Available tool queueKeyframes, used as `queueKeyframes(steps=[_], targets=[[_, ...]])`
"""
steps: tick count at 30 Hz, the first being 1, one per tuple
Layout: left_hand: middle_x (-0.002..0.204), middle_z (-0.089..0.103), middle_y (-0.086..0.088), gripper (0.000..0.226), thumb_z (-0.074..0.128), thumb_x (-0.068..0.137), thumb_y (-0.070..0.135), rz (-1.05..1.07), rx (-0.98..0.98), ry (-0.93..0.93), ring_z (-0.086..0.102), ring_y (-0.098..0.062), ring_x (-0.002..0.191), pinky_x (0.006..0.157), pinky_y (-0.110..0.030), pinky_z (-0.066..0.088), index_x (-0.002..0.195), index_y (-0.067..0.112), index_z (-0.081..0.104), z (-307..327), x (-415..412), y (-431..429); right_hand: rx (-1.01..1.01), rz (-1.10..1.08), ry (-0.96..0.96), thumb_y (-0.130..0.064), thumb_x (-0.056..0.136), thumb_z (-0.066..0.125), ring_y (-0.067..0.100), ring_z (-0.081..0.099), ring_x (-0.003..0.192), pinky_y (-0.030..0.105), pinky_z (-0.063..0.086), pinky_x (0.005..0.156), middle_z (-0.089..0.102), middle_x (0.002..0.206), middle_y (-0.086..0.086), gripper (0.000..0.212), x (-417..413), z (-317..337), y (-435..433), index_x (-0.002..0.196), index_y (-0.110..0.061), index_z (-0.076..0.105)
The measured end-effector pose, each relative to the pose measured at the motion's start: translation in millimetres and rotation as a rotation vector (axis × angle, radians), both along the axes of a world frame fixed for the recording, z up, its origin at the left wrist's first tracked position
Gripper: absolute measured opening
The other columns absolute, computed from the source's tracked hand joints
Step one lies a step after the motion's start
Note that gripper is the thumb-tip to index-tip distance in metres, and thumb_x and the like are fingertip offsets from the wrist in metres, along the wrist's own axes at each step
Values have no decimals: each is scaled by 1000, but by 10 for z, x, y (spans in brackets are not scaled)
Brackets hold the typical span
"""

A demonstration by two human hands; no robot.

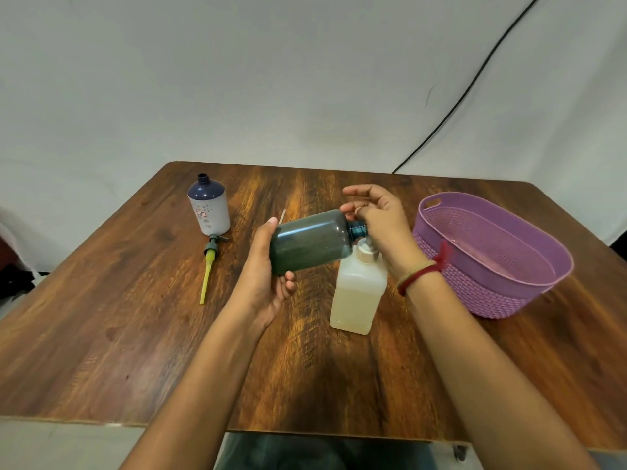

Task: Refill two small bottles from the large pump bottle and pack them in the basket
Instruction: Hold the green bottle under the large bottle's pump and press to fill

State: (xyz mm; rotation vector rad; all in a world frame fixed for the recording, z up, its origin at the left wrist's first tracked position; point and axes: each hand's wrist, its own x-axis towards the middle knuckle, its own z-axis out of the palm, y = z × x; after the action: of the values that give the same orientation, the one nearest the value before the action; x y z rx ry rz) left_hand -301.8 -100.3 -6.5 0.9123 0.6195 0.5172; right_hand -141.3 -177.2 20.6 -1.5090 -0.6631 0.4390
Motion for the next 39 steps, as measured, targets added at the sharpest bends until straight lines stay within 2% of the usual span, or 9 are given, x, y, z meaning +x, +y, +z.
queueKeyframes(steps=[5, 10, 13, 18, 23, 27, 31, 35, 39], targets=[[69, 62, -3, 40, 45, 92, 53, -8, 30, -34, 43, -4, 36, 33, -11, 38, 97, 16, 59, 55, 7, -4, -63, 104, 20, 2, 94, 40, 6, 61, 77, 19, 51, 65, 65, 87, 2, 29, 26, 123, -23, 107, -10, 63], [73, 61, -4, 46, 45, 91, 54, 14, 27, 12, 42, -4, 36, 33, -12, 38, 109, 13, 56, -13, 19, 5, -3, 20, 30, 16, 84, 36, 11, 56, 76, 21, 50, 65, 58, 83, 2, 41, 14, -55, 24, 84, -18, 61], [71, 61, -3, 44, 45, 92, 54, 4, 17, -5, 42, -3, 36, 33, -11, 37, 104, 13, 57, -22, 20, -4, 41, 5, -45, 18, 83, 38, 7, 53, 70, 15, 49, 64, 56, 80, 1, 38, 13, -16, 7, 78, -15, 57], [78, 59, -5, 43, 43, 93, 53, 6, 19, -32, 41, -3, 38, 34, -11, 37, 105, 14, 56, -11, 54, 0, 97, 139, 2, -7, 94, 52, 3, 58, 66, 16, 51, 64, 61, 82, -1, 13, 24, 86, -6, 101, -15, 60], [76, 62, -4, 46, 44, 92, 54, 38, 20, 7, 42, -4, 37, 33, -12, 36, 109, 13, 55, -94, 66, 11, -48, 118, 6, -1, 95, 44, 12, 59, 85, 24, 52, 75, 64, 98, 5, 27, 21, -26, 4, 113, -16, 59], [74, 62, -4, 54, 43, 91, 54, 13, 4, -15, 41, -4, 36, 32, -12, 36, 121, 9, 54, -93, 75, 22, -57, 93, -46, -3, 96, 44, 9, 57, 80, 19, 52, 71, 63, 96, 3, 25, 39, 41, 3, 111, -15, 60], [73, 62, -4, 43, 44, 92, 52, 2, 3, -40, 41, -4, 36, 33, -11, 35, 104, 13, 57, -46, 81, 32, -31, 180, 0, -5, 96, 44, 12, 61, 87, 26, 54, 78, 66, 95, 2, 23, 64, 62, 18, 102, -17, 63], [74, 60, -4, 58, 44, 92, 53, 39, -14, -2, 41, -4, 35, 32, -11, 34, 127, 6, 48, -113, 101, 40, -37, 120, -16, 12, 89, 34, 9, 55, 73, 20, 49, 66, 59, 80, 3, 37, 24, -32, 41, 78, -13, 59], [75, 62, -5, 63, 43, 91, 54, 20, -29, -16, 40, -4, 36, 31, -12, 34, 129, 4, 50, -131, 116, 23, -25, 110, -47, 13, 88, 33, 9, 56, 74, 19, 51, 71, 59, 81, 3, 38, 41, 8, 7, 83, -13, 60]])
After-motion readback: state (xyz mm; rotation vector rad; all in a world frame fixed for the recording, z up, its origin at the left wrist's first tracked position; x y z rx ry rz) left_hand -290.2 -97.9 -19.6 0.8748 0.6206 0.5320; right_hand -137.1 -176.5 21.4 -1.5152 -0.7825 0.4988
